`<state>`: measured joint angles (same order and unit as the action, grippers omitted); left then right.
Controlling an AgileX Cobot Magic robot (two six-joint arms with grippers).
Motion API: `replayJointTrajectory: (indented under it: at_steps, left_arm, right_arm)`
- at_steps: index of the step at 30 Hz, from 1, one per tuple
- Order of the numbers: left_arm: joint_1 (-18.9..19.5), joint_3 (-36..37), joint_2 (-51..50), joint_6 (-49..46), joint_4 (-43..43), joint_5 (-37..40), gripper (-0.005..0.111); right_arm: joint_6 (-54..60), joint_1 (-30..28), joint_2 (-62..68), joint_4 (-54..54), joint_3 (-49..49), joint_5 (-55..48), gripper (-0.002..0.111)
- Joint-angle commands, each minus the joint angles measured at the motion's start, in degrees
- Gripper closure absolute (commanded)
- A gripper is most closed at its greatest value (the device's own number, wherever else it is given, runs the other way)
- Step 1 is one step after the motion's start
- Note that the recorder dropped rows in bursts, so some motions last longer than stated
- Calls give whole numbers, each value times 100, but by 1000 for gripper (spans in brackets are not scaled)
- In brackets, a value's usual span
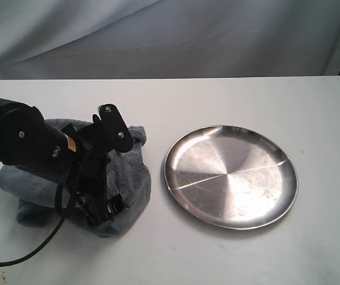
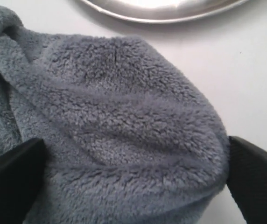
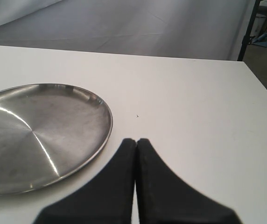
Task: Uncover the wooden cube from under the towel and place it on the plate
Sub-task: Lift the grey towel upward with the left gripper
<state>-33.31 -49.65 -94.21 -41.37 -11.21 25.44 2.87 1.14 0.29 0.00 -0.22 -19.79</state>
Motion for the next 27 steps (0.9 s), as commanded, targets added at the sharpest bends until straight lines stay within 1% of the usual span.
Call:
replayJointTrajectory:
  at_steps: [1,2,5,7,8,9,11,12,15,21,27]
  left_arm:
    - [-30,28,-123,230,-67,-85,24]
    - [-30,28,-119,230,-67,-85,29]
    - [-30,28,-119,230,-67,-85,52]
    - [-30,28,-119,230,-67,-85,70]
    - [-30,28,-119,230,-67,-85,77]
    - [-30,28,-119,230,-67,-71,87]
    - [-30,28,-119,230,-67,22,102]
    - [-30,28,-119,230,-67,85,107]
    - [-30,4,-108,230,-67,181,106]
    - [-30,-272,197,230,-67,830,106]
    - [-30,-339,838,230,-67,851,107]
  right_arm:
    - [-10,10,-29,0,22,11,108]
    - [-10,10,-29,0,22,11,108]
    - [-10,10,-29,0,22,11,108]
    - [-10,10,-29,0,22,11,108]
    - [-10,10,-29,0,22,11,108]
    - [-10,10,-29,0,22,11,108]
    - [-10,10,-29,0,22,11,108]
    - [-10,10,-29,0,22,11,108]
    - [-10,10,-29,0,22,11,108]
    - [-10,10,-29,0,22,11,108]
    - [-10,10,-29,0,22,11,108]
